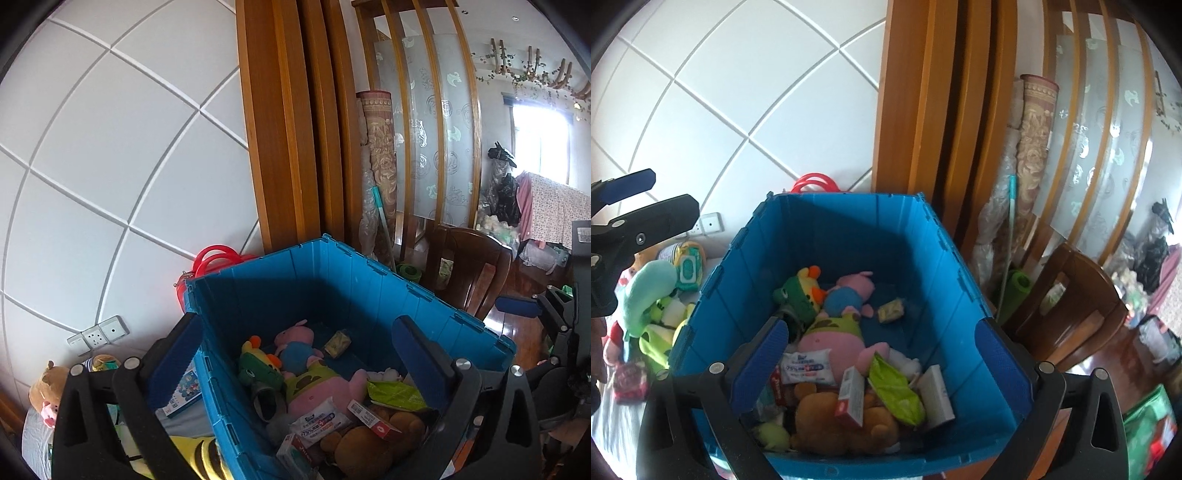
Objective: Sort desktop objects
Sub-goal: 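Open both tools to drop the boxes into the blue crate, then move both tools back from the crate toward the items on the bed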
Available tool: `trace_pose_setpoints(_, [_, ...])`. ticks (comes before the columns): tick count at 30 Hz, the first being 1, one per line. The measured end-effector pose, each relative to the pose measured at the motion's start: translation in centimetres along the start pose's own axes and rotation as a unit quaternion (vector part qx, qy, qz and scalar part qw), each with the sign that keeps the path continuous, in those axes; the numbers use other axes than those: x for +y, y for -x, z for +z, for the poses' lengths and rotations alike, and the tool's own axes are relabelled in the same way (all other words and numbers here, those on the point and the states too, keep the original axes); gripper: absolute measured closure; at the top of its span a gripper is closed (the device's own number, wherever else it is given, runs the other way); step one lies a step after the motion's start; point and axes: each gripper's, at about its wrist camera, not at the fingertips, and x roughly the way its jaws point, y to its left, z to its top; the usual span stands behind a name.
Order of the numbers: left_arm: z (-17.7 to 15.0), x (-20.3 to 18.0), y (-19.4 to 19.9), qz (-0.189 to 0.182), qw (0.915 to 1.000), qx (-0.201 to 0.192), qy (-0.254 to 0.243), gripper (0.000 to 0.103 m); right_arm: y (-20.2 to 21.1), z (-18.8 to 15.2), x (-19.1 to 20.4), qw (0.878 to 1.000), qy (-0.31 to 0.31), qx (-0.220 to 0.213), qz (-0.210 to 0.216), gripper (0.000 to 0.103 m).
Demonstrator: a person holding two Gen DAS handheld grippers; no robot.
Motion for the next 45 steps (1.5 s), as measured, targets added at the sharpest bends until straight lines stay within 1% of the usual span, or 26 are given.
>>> trace_pose_setpoints(7, [-0.5, 0.7, 1.8, 0.011, 0.9999, -0.007, 0.008, 0.0, 0.8, -0.6, 0.1, 1.0, 0.0, -0.001, 0.006, 0.001])
trace_pose_setpoints(12, [-1.8, 1.5, 3.1, 0.023, 0.9996, -0.002, 0.013, 0.0, 1.4, -1.1, 1.0, 1.0, 0.0, -0.004, 0.015, 0.001])
trace_pose_setpoints(17, [-3.7, 3.7, 4.7, 0.041, 0.9988, 0.007, 0.026, 0.0, 1.6, -1.4, 3.1, 0.999, 0.007, 0.0, 0.036, 0.001])
trace_pose_setpoints(24, [-7.1, 8.7, 7.1, 0.079, 0.9952, 0.023, 0.053, 0.0, 1.8, -1.5, 8.0, 0.997, 0.03, -0.001, 0.071, 0.001])
trace_pose_setpoints(29, [-10.9, 13.3, 9.0, 0.104, 0.9908, 0.043, 0.076, 0.0, 1.7, -1.5, 12.8, 0.994, 0.053, 0.002, 0.093, 0.001])
trace_pose_setpoints(35, [-16.7, 19.1, 10.9, 0.129, 0.9838, 0.081, 0.094, 0.0, 1.7, -1.4, 19.1, 0.991, 0.072, 0.005, 0.11, 0.001])
trace_pose_setpoints(38, [-19.8, 22.2, 11.7, 0.14, 0.9785, 0.104, 0.111, 0.0, 1.7, -1.5, 22.1, 0.99, 0.083, 0.009, 0.113, 0.001])
trace_pose_setpoints(45, [-28.4, 28.7, 13.9, 0.16, 0.9649, 0.154, 0.14, 0.0, 1.4, -3.0, 29.8, 0.985, 0.114, 0.026, 0.127, 0.001])
